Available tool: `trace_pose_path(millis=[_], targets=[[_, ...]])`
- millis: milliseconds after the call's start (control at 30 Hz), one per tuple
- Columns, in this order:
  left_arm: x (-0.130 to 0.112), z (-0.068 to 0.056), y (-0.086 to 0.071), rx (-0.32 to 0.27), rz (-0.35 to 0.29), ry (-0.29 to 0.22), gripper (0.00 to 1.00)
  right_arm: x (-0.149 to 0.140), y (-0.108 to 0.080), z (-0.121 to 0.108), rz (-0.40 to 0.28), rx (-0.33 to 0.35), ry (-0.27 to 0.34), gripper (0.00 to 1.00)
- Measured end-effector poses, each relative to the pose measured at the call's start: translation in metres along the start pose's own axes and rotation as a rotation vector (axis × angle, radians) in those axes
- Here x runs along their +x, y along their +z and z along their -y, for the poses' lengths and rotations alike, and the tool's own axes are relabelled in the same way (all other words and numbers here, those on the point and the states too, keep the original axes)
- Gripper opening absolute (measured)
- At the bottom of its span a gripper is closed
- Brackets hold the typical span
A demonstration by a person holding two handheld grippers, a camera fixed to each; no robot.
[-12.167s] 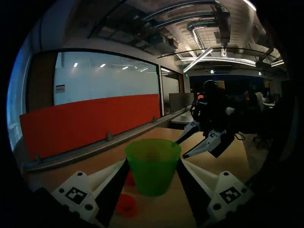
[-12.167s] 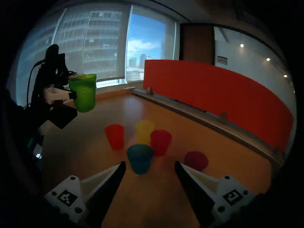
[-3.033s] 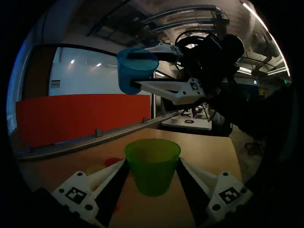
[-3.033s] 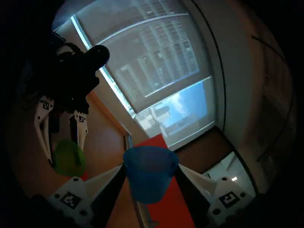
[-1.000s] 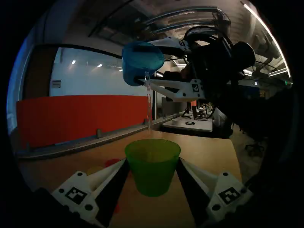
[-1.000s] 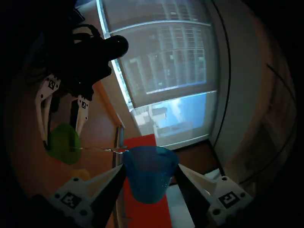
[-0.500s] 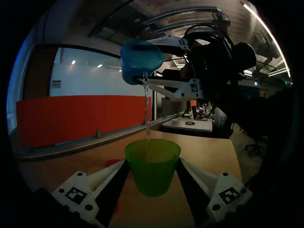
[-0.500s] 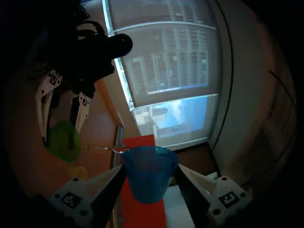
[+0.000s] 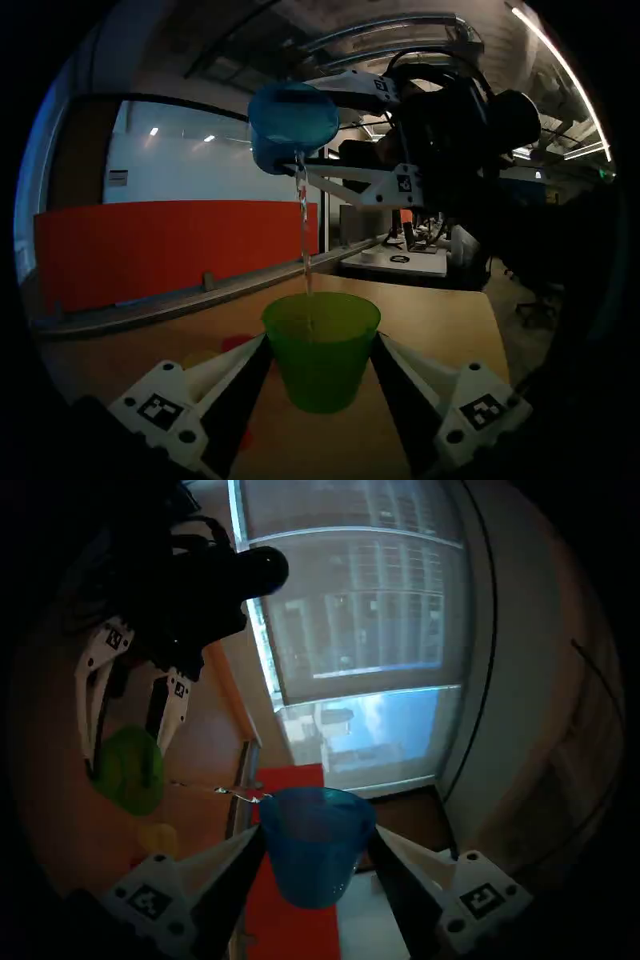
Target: Pour water
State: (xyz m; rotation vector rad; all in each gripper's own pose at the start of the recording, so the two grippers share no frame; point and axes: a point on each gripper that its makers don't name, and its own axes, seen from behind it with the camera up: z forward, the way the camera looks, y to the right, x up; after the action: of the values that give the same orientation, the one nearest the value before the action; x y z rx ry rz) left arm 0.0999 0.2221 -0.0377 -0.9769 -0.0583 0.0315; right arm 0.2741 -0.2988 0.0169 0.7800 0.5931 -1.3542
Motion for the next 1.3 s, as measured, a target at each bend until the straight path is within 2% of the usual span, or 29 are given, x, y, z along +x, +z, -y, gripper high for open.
trace_pose_path(millis=[1300], targets=[[0.006, 0.003, -0.003, 0.012, -0.019, 0.000, 0.83, 0.014, -0.002, -0.012, 0.011, -0.021, -0.155, 0.88]])
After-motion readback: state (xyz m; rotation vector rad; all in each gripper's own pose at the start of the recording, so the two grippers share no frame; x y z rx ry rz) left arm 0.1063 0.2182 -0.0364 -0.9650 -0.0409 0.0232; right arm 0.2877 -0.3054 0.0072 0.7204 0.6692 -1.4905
